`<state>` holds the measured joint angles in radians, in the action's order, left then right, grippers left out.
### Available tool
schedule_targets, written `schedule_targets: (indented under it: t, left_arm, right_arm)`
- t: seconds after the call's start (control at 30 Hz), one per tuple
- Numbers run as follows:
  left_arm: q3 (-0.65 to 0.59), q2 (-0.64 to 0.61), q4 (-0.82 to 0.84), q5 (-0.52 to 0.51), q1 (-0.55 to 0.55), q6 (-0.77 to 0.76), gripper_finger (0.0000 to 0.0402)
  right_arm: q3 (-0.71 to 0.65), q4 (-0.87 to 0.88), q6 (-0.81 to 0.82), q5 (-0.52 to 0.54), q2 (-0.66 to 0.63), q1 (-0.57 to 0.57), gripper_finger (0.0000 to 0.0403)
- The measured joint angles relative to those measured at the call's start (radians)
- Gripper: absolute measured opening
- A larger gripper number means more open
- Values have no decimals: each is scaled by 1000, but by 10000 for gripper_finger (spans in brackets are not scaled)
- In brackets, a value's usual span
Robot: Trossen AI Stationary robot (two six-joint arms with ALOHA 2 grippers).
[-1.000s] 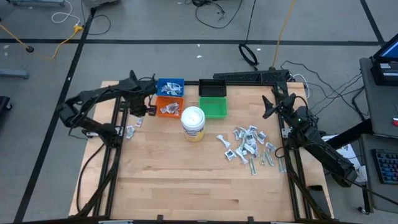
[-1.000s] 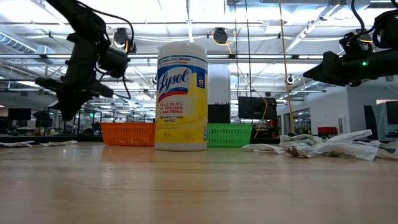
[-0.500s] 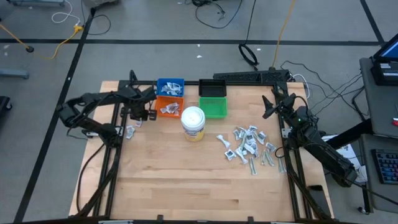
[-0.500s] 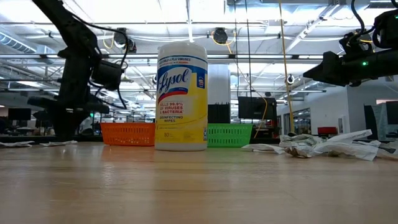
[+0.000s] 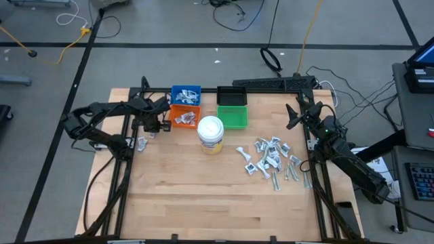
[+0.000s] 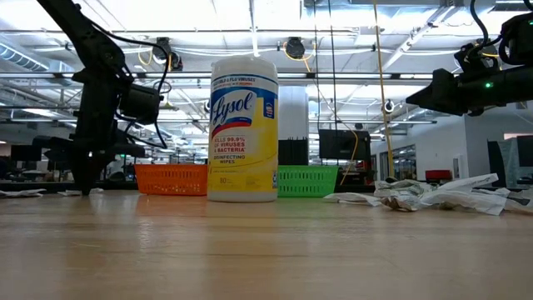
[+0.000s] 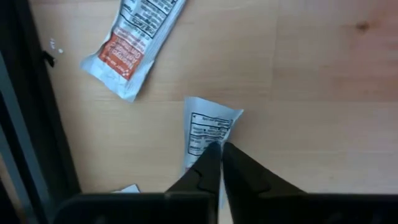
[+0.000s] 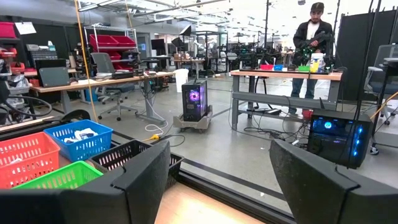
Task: Pick & Place First Aid Supplies
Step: Put the orange ointment pack into the orange bin
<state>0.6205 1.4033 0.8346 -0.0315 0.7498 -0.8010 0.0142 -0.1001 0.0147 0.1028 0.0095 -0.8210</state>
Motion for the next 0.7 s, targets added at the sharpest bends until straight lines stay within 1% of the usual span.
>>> schedule_targets:
  t: [0.03,0.2,0.47,0.7]
  left_arm:
    - [0,0,-4,-2,0,2,7]
    - [5,1,4,7,1,13,5]
    - [76,-21,144,26,14,47,3]
    - [168,-23,281,23,16,50,2]
  right_arm:
    - [0,0,0,0,0,0,270]
    - [0,0,0,0,0,0,273]
    - [0,0,0,0,0,0,272]
    - [0,0,0,0,0,0,270]
